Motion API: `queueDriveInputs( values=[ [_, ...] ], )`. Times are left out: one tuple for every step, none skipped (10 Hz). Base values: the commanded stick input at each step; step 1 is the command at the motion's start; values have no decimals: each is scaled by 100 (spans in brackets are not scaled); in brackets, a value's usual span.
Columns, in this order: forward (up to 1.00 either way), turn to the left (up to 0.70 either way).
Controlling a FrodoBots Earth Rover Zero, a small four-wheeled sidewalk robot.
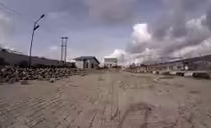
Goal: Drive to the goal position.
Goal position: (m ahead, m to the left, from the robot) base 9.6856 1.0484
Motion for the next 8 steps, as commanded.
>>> queueDriveInputs(
  values=[
    [100,-6],
    [100,0],
    [100,0],
    [100,0],
    [100,0],
    [100,0],
    [100,0],
    [100,0]
  ],
)
